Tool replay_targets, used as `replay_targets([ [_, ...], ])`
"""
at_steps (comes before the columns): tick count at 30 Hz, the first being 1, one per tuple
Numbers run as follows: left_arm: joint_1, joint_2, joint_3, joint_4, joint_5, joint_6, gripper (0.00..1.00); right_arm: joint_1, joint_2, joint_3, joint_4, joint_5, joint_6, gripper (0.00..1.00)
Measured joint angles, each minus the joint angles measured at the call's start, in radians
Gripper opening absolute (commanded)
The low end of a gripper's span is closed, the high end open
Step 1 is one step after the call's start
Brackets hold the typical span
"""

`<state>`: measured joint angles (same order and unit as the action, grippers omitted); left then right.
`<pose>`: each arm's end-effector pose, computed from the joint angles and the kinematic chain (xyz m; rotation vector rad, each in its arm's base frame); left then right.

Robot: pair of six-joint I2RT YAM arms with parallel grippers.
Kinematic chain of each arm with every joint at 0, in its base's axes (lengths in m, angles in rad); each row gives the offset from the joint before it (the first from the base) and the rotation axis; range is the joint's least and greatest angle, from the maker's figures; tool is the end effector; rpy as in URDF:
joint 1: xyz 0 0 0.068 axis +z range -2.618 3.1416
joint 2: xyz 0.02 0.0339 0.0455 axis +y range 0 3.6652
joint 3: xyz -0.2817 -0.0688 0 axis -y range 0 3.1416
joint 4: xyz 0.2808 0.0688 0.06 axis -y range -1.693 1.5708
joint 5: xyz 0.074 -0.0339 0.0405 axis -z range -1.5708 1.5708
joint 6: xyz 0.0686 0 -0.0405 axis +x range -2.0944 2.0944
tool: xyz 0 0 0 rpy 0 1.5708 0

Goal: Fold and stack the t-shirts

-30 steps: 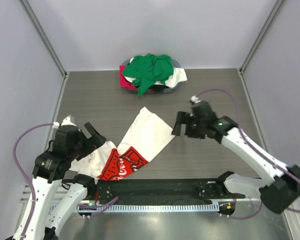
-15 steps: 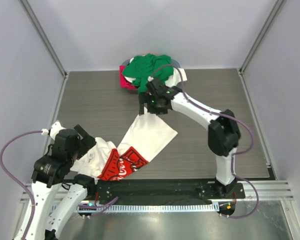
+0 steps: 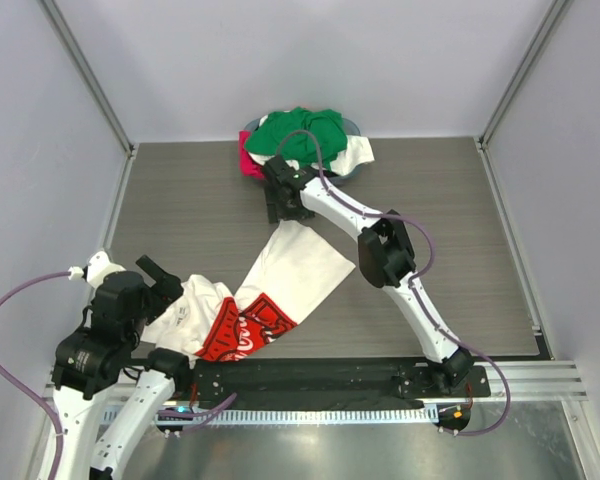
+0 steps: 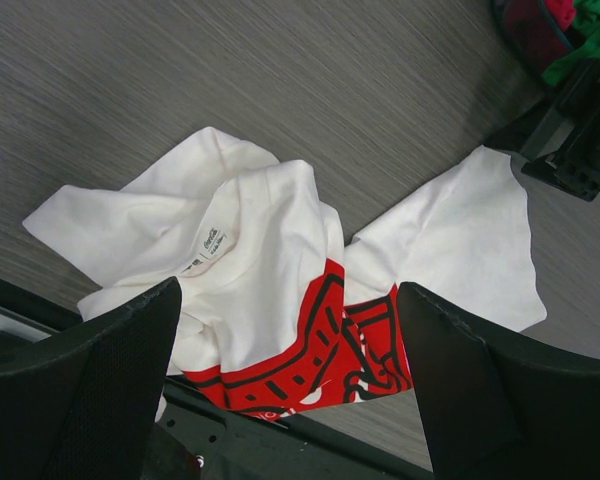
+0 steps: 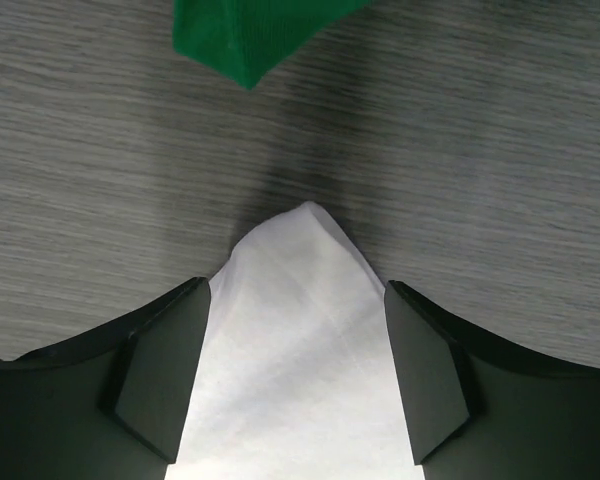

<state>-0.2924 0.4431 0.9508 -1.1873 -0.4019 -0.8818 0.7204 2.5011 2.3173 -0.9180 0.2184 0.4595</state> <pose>0.0924 0.0002 0.3370 -0.8380 2.0289 -0.2076 0.4582 0.3824 0.1638 -0.2739 2.6178 0.1100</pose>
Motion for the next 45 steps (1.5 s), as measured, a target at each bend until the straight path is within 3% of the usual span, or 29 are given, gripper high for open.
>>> replay_targets([
  [5,0.0,0.002,0.0,0.0,0.002,0.002,0.89,0.013,0.037,0.037,-0.005,0.013,-0.011,0.63],
  [8,0.0,0.002,0.0,0.0,0.002,0.003,0.88,0.029,0.044,0.037,-0.006,0.021,-0.019,0.42],
  [9,0.0,0.002,0.0,0.0,0.002,0.003,0.89,0.034,0.046,0.037,-0.006,0.023,-0.021,0.29],
  [11,0.0,0.002,0.0,0.0,0.002,0.003,0.88,0.043,0.047,0.037,-0.006,0.026,-0.025,0.15],
  [12,0.0,0.002,0.0,0.0,0.002,0.003,0.88,0.045,0.047,0.037,-0.007,0.028,-0.027,0.03],
  [21,0.0,0.008,0.001,0.002,0.003,0.009,0.85,0.048,-0.032,-0.054,-0.033,0.112,-0.055,0.01],
  [24,0.0,0.055,0.032,-0.002,0.013,0.028,0.85,0.021,-0.221,-0.211,-0.056,0.157,-0.057,0.01],
  [30,0.0,0.188,0.2,0.048,0.041,0.08,0.8,-0.145,-0.846,-0.56,-0.026,0.239,-0.033,0.01],
  [33,0.0,0.219,0.212,0.095,0.069,0.093,0.72,-0.214,-1.138,-0.747,-0.003,0.315,-0.002,0.01],
  [36,0.0,0.248,0.171,0.149,0.111,0.097,0.7,-0.203,-1.322,-0.945,-0.008,0.337,0.051,0.01],
  [41,0.0,0.302,0.0,0.262,0.198,0.068,0.74,-0.197,-1.359,-1.266,-0.006,0.3,0.136,0.01],
  [45,-0.002,0.41,-0.094,0.356,0.276,0.051,0.79,-0.198,-1.312,-1.392,-0.005,0.237,0.175,0.01],
])
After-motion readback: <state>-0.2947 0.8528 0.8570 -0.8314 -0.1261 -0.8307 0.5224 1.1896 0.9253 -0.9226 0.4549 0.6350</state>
